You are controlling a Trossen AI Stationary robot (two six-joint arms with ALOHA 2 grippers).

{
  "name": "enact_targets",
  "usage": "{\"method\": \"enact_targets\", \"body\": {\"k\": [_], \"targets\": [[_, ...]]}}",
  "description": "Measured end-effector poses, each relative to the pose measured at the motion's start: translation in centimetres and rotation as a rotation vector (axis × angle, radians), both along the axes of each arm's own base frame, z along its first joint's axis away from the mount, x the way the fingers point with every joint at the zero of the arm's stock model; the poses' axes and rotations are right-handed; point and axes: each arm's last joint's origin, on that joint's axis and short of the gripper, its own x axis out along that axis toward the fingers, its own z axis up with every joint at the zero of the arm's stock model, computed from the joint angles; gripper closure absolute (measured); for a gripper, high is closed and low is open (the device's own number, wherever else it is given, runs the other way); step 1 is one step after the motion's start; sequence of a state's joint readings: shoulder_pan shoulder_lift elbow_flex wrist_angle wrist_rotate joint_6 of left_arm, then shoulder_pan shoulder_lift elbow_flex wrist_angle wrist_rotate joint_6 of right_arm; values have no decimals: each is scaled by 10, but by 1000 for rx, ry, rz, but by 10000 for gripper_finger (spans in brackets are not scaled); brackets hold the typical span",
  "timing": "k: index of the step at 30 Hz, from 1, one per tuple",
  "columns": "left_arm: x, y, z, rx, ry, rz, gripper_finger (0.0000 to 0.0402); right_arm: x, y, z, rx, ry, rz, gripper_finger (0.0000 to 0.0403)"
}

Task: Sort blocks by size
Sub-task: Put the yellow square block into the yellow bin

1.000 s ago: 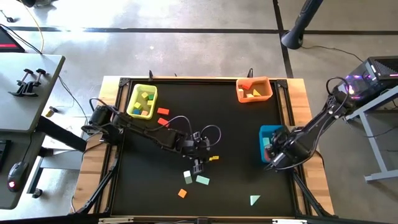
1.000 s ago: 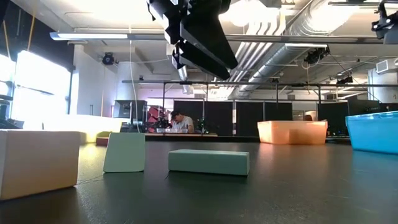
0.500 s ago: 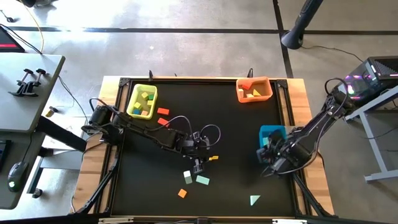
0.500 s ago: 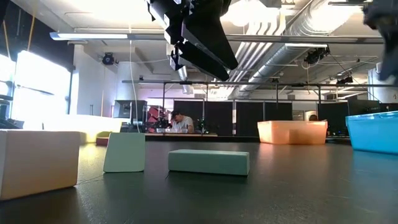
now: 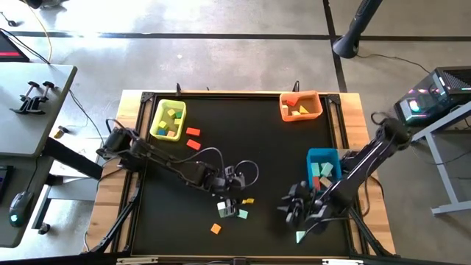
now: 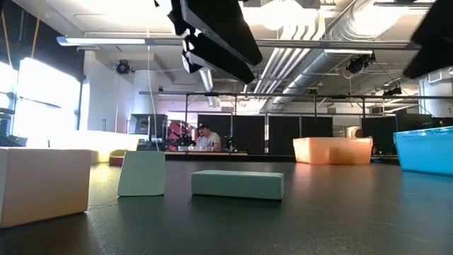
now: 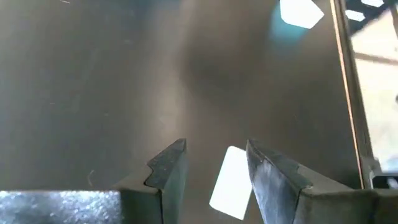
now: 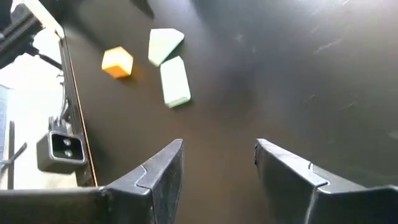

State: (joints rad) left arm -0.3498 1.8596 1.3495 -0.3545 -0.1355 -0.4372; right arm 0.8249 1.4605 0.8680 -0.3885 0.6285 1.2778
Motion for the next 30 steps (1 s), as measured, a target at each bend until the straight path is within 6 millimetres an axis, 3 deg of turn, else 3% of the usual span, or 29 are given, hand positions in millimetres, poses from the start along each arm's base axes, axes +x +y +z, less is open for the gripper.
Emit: {"method": "enact_targets", "body": {"k": [5, 11, 20, 24, 30], "targets": [[-12, -22, -3, 37, 43, -82, 249, 10, 12, -19, 65, 11, -23, 210], [-26, -36, -20, -3, 80, -61, 249, 14, 16, -21, 115, -13, -38, 210], [-56, -45, -30, -187, 446, -155, 249, 13, 16, -21, 115, -11, -38, 210], [-84, -65, -34, -116, 582, -257, 249, 13, 16, -21, 113, -11, -36, 210], [-102, -102, -32, -96, 495, -405, 244, 13, 15, -21, 105, -4, -36, 210]]}}
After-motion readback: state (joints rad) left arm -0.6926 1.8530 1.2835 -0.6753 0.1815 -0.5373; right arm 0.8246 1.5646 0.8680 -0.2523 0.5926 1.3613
